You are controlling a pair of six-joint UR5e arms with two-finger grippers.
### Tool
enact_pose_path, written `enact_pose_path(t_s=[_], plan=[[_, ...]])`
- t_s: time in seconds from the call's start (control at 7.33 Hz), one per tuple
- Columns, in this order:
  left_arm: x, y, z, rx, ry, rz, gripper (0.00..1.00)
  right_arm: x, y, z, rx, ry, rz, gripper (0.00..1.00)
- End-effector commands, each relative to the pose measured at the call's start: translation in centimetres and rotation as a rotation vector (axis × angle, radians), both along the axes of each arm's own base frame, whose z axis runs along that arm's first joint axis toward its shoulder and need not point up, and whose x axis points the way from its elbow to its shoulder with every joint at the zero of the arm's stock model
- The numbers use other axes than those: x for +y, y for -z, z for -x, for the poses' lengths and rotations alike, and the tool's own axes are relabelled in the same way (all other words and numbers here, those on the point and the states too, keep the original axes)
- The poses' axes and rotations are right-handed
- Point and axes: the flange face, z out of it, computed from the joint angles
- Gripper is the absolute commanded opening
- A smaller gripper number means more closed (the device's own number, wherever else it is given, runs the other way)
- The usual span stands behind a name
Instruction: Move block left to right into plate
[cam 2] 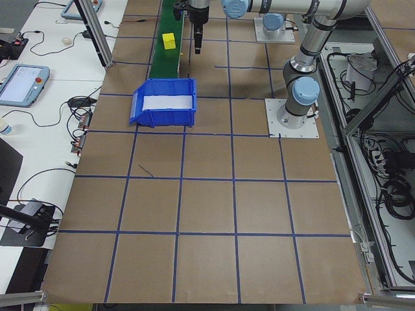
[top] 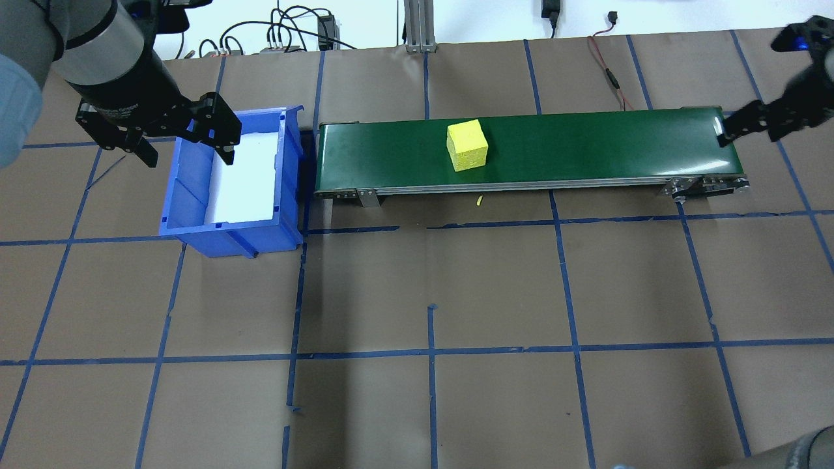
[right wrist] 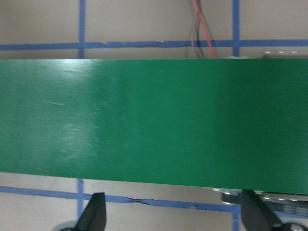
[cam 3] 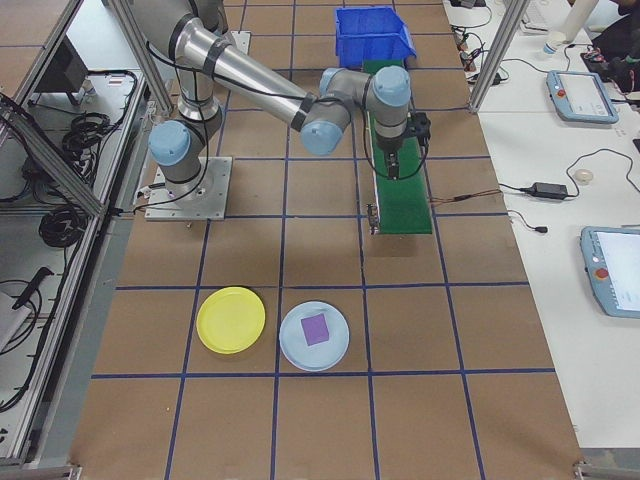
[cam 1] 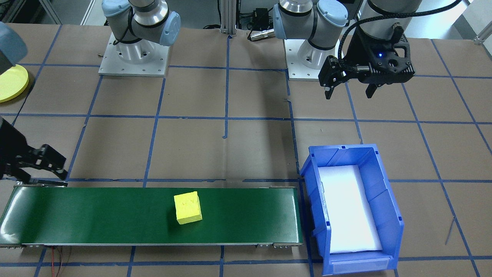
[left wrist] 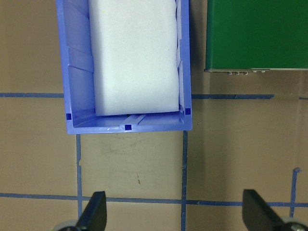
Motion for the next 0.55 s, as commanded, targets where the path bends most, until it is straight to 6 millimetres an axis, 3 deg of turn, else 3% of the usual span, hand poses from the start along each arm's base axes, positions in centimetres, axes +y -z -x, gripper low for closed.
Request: enact_pose_path(t_s=[0.0, 0.14, 0.41], plan=[[0.0, 0.3, 0.0, 0.000, 0.000, -0.006, 1.00, -2.0, 2.4, -6.9, -0.140, 0.095, -0.053, 1.00], [0.0, 0.3, 0.1, 0.000, 0.001, -0.006, 1.00, -2.9, 4.2, -7.2, -0.184, 0.110, -0.058, 1.00], [0.0, 0.4, 0.0, 0.005, -0.001, -0.008, 1.00, -3.3, 5.6, -7.8, -0.216, 0.096, -0.069, 1.00]])
